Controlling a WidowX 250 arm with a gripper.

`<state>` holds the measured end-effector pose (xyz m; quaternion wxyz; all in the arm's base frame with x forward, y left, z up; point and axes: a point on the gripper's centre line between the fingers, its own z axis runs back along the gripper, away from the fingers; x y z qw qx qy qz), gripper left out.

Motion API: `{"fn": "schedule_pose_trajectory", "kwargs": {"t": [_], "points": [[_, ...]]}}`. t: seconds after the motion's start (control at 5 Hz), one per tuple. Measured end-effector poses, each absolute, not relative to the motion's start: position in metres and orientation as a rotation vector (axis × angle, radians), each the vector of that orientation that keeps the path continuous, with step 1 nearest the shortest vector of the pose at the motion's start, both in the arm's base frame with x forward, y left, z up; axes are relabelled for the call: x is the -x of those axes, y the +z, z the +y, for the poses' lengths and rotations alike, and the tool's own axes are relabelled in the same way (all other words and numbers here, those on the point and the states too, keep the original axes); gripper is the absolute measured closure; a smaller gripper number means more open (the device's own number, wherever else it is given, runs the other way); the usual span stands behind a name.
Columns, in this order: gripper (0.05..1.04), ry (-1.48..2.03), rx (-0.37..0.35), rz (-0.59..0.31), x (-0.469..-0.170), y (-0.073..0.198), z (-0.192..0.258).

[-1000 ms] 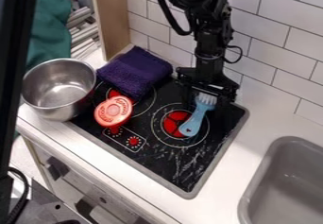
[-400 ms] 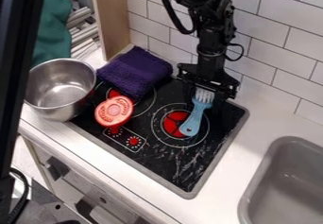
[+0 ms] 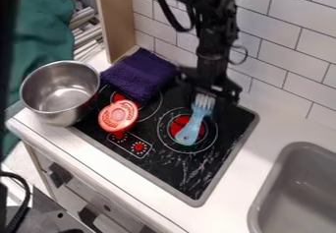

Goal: Move the brush to the lower part of the stove on the right

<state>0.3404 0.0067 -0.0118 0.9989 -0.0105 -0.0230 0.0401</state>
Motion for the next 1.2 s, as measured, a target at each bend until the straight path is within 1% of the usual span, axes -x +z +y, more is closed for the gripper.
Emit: {"fn": "schedule_pose_trajectory", "kwargs": {"t": [0.2,0.4,0.6,0.8,1.2], "points": [[0.331,0.088,0.039,-0.059,-0.317,0.007,0.004],[0.331,0.100,0.070,-0.037,-0.287,0.008,-0.002],[0.331,0.120,0.058,0.003,-0.259,0.005,-0.003],[0.331,0.128,0.047,-0.006,-0.241,0.006,-0.009],[0.331,0.049,0.024,-0.032,-0.241,0.002,-0.022]]}}
